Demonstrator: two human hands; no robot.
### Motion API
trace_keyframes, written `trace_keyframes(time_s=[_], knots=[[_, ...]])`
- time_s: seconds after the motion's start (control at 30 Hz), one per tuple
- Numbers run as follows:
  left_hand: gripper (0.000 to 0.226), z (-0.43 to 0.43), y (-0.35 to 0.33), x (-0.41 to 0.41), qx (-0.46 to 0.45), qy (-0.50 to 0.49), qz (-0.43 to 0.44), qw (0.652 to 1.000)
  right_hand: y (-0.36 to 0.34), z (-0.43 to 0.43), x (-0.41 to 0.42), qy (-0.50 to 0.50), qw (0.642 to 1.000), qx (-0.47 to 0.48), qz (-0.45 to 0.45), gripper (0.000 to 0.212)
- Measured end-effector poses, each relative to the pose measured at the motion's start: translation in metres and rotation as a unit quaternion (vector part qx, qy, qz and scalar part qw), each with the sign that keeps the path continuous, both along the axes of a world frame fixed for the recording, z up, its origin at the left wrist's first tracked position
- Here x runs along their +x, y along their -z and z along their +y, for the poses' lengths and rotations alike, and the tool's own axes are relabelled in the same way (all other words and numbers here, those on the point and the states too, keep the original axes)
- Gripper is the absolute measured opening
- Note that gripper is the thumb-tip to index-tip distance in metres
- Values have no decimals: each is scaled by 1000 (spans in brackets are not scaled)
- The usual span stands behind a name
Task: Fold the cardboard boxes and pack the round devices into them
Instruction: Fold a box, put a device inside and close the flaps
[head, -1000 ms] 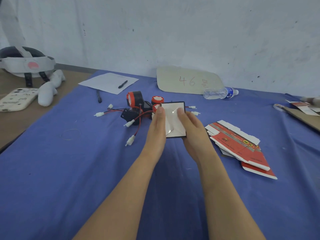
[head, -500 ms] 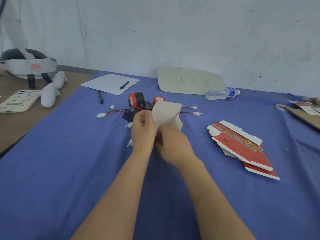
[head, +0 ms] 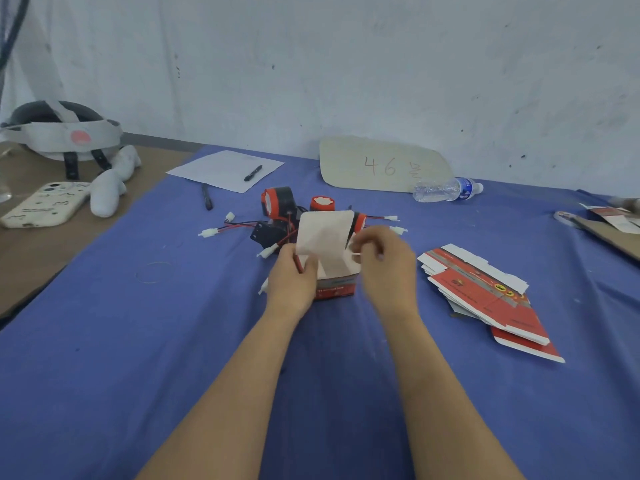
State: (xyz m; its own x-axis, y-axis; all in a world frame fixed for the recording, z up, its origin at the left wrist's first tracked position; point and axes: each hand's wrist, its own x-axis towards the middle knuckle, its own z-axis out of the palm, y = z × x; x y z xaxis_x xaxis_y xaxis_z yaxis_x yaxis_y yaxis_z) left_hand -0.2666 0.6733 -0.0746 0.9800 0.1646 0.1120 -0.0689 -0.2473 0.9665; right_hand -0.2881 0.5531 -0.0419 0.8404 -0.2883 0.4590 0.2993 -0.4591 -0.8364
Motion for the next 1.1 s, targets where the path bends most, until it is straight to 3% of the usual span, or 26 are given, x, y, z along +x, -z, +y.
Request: trace_keyframes(time_s=[0.1, 0.2, 0.27, 0.4, 0.5, 0.57, 0.6, 0.67, 0.73, 0.8, 0.83, 0.93, 1.1], knots=[[16, -3, 2, 0, 30, -11, -3, 999, 6, -13, 8, 51, 992, 82, 83, 16], [14, -2, 3, -2, 34, -6, -7, 999, 20, -17, 13, -86, 969, 98, 211, 31], [13, -2, 2, -4, 28, -3, -14, 1000, 22, -14, 12, -133, 960, 65, 236, 28], [21, -6, -2, -9, -1, -14, -28, 999, 25, -7, 12, -88, 972, 5, 216, 28], [30, -9, -8, -11, -141, -10, -48, 989, 20, -4, 9, -65, 961, 173, 204, 23], [52, -9, -13, -12, -227, 32, -37, 973, 13, -6, 8, -93, 932, 299, 184, 17], [61, -10, -13, -12, -250, 66, -27, 966, 10, -5, 6, -116, 925, 311, 184, 15], [62, -13, -15, -13, -280, 111, -24, 953, 8, 2, 3, -142, 939, 244, 194, 12], [61, -12, -17, -14, -316, 92, -21, 944, 10, 8, 4, -109, 970, 138, 167, 11], [72, -6, -17, -11, -339, 58, -11, 939, 9, 9, 6, -78, 983, 116, 119, 25], [79, -4, -17, -10, -334, 50, -7, 941, 6, 7, 6, -80, 974, 178, 111, 34], [87, -5, -16, -12, -290, 57, 8, 955, -3, -4, 8, -128, 887, 426, 125, 43], [73, -8, -17, -13, -228, 48, -2, 973, 1, -9, 2, -210, 867, 419, 170, 26]])
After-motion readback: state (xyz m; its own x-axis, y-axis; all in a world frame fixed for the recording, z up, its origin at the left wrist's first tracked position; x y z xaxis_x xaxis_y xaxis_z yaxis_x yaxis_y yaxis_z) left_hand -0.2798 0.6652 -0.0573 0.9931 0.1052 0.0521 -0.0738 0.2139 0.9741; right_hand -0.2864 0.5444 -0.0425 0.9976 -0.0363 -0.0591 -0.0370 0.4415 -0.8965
